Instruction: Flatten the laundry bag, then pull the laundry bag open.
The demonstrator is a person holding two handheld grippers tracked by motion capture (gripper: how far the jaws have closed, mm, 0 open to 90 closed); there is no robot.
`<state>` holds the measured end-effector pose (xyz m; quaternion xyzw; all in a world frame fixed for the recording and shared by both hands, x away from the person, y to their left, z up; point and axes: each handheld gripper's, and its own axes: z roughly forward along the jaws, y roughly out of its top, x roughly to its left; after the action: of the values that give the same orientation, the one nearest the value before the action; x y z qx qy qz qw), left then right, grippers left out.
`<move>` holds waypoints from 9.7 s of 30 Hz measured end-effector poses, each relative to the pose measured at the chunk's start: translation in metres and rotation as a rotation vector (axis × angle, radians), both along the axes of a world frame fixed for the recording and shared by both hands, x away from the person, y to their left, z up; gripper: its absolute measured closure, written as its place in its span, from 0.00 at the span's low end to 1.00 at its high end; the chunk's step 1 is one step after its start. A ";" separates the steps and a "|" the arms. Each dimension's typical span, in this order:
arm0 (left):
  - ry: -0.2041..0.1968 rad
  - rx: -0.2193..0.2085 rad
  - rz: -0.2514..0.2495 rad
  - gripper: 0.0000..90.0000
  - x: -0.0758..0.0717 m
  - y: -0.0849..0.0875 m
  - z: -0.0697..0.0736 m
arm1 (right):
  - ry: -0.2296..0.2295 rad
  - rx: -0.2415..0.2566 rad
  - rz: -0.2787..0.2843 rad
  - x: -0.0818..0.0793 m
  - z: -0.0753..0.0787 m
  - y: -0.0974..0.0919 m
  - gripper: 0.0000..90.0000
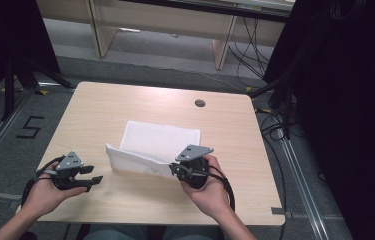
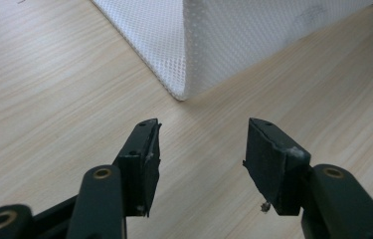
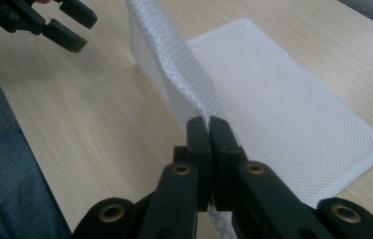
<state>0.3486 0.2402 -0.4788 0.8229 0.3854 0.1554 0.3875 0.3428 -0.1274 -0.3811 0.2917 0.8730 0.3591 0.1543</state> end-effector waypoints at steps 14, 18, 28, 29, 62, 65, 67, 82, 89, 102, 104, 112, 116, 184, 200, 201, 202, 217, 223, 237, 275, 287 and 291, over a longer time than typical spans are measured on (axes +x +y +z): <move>-0.009 0.023 0.022 0.53 0.001 0.004 -0.001 | 0.019 -0.016 0.017 -0.009 -0.018 0.001 1.00; -0.007 0.026 0.025 0.53 0.002 0.005 -0.002 | 0.022 -0.028 0.037 -0.009 -0.021 0.000 1.00; -0.008 0.028 0.052 0.54 0.004 0.009 -0.003 | 0.079 -0.070 0.053 -0.011 -0.040 -0.003 1.00; -0.008 0.028 0.052 0.54 0.004 0.009 -0.003 | 0.079 -0.070 0.053 -0.011 -0.040 -0.003 1.00; -0.013 0.031 0.008 0.54 0.004 -0.004 -0.006 | 0.285 -0.163 0.074 -0.016 -0.087 0.004 0.99; -0.020 0.025 0.016 0.54 0.005 -0.005 -0.005 | 0.282 -0.159 0.066 -0.012 -0.088 0.004 0.99; -0.021 0.019 0.012 0.54 0.005 -0.005 -0.004 | 0.271 -0.157 0.060 -0.008 -0.089 0.003 0.99; -0.035 -0.033 0.057 0.50 0.004 -0.006 -0.001 | 0.287 -0.151 0.062 -0.013 -0.093 0.004 0.87; -0.011 -0.060 0.006 0.55 0.003 -0.011 0.002 | 0.249 -0.064 0.048 -0.017 -0.074 -0.008 0.79; 0.061 -0.105 -0.142 0.83 -0.009 -0.041 0.003 | 0.272 -0.080 -0.120 0.007 -0.069 -0.046 1.00; 0.063 -0.095 -0.186 0.86 -0.010 -0.046 0.003 | 0.302 -0.084 -0.145 0.008 -0.070 -0.050 1.00; 0.111 -0.090 -0.260 0.91 -0.006 -0.067 -0.002 | 0.409 -0.144 -0.189 0.013 -0.082 -0.054 1.00; 0.121 -0.045 -0.298 0.90 -0.005 -0.074 -0.008 | 0.412 -0.158 -0.159 0.016 -0.088 -0.054 1.00; 0.162 0.158 -0.269 0.93 0.004 -0.058 -0.020 | 0.410 -0.152 -0.112 0.025 -0.102 -0.038 1.00; 0.166 0.185 -0.257 0.94 0.001 -0.055 -0.018 | 0.428 -0.140 -0.126 0.023 -0.102 -0.031 1.00; 0.166 0.181 -0.253 0.93 0.000 -0.055 -0.018 | 0.423 -0.140 -0.124 0.023 -0.102 -0.031 0.99; 0.168 0.177 -0.250 0.93 0.000 -0.055 -0.018 | 0.431 -0.144 -0.135 0.022 -0.102 -0.030 0.99; 0.061 0.055 -0.236 0.64 0.000 -0.056 -0.012 | 0.333 -0.007 -0.228 0.028 -0.088 -0.062 0.81; 0.026 0.040 -0.235 0.54 0.002 -0.058 -0.012 | 0.309 0.008 -0.290 0.027 -0.086 -0.076 0.76; 0.054 0.014 -0.210 0.46 0.005 -0.058 -0.016 | 0.281 -0.013 -0.259 0.021 -0.083 -0.075 0.79; -0.015 -0.032 -0.445 0.63 0.004 -0.147 0.006 | 0.354 -0.069 -0.147 0.017 -0.089 -0.052 0.99; 0.011 -0.015 -0.538 0.75 0.011 -0.192 0.001 | 0.375 -0.075 -0.139 0.017 -0.094 -0.046 0.98; 0.012 0.010 -0.566 0.78 0.012 -0.203 -0.004 | 0.422 -0.074 -0.162 0.015 -0.095 -0.044 0.98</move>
<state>0.3611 0.0369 -0.4833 0.9005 0.1418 0.0382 0.4093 0.3579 -0.1718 -0.4764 0.4235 0.8723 0.2442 0.0071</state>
